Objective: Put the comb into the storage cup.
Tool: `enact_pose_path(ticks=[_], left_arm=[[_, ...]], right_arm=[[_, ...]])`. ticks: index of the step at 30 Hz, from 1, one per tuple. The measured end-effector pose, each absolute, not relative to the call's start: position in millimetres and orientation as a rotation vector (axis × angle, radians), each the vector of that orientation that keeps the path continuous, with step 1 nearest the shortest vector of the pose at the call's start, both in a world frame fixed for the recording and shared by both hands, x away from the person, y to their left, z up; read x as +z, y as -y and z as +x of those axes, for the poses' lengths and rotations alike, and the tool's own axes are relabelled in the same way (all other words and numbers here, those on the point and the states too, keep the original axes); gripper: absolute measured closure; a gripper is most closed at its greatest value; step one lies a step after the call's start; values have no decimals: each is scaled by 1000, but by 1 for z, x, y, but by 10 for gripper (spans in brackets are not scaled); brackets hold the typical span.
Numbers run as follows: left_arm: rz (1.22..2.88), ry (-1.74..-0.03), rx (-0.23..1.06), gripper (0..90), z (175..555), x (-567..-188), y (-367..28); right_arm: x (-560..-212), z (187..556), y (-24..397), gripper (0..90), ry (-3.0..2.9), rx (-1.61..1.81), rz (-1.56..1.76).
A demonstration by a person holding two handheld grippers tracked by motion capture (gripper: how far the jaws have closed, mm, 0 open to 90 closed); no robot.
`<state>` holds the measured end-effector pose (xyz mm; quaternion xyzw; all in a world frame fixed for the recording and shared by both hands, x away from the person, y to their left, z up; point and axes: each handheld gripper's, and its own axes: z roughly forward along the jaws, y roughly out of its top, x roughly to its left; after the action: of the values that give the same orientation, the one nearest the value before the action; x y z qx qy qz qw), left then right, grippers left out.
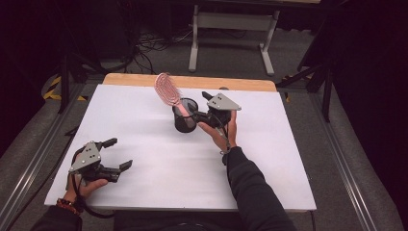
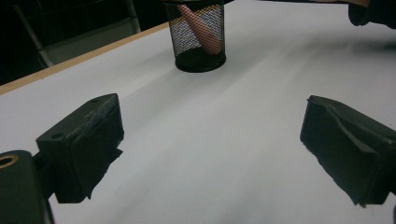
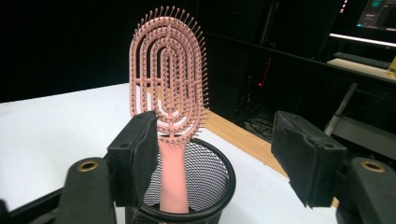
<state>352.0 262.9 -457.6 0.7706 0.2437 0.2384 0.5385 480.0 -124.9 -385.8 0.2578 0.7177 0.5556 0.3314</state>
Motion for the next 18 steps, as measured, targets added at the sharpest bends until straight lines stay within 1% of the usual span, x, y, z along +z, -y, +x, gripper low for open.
enact_pose_path(ticks=[10,18], left_arm=[[1828,-584,563,68,352,-457,-262],[1835,-578,569,68,352,-457,-262]], right_arm=[[-378,470,133,285,-1874,1422,648],[-374,463,140,274,-1861,1413,634]])
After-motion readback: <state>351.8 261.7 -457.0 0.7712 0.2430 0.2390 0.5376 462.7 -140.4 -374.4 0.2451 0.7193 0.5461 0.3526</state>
